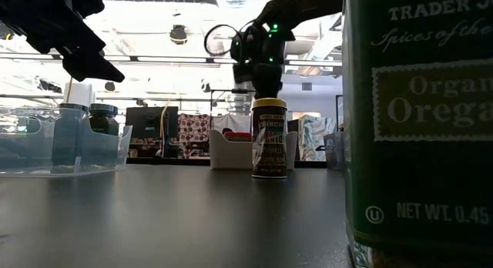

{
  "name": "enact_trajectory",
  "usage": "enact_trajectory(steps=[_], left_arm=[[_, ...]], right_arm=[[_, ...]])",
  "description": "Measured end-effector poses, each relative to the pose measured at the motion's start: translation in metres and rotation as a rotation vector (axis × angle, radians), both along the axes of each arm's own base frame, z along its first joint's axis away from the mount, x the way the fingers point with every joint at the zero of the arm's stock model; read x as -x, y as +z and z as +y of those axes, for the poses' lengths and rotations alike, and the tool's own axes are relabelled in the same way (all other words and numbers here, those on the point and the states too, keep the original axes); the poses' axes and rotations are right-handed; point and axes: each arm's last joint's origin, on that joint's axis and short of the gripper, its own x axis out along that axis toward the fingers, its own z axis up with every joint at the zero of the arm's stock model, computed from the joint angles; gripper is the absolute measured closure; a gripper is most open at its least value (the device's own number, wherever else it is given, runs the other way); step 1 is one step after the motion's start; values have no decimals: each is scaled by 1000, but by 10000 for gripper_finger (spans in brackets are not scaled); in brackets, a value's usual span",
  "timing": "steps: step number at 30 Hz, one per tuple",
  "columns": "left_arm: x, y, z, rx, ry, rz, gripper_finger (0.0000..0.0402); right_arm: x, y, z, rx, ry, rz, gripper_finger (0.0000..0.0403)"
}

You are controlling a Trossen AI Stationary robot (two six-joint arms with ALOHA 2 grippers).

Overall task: Sort spices by type
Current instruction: Put the bottom yellow seasoning bottle into the black bin

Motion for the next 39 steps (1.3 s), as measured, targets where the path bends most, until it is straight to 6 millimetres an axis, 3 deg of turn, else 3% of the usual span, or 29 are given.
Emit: enact_trajectory(steps=[10,14,19,23,34,39], left_arm=[[0,0,0,-14,-5,6,70],[0,0,0,-20,-8,6,70],[0,0,0,-34,-31,9,70],[1,-1,-3,-32,-146,27,70],[1,-1,-5,-75,-243,36,70],[1,-1,-5,-125,-266,33,70]], right_arm=[[32,66,14,-10,-227,-105,144],[46,94,34,-31,-331,-141,143],[56,112,84,74,-419,-121,143],[69,116,132,112,-468,-110,143],[125,99,264,-2,-693,-42,143],[134,88,308,-67,-737,-65,143]])
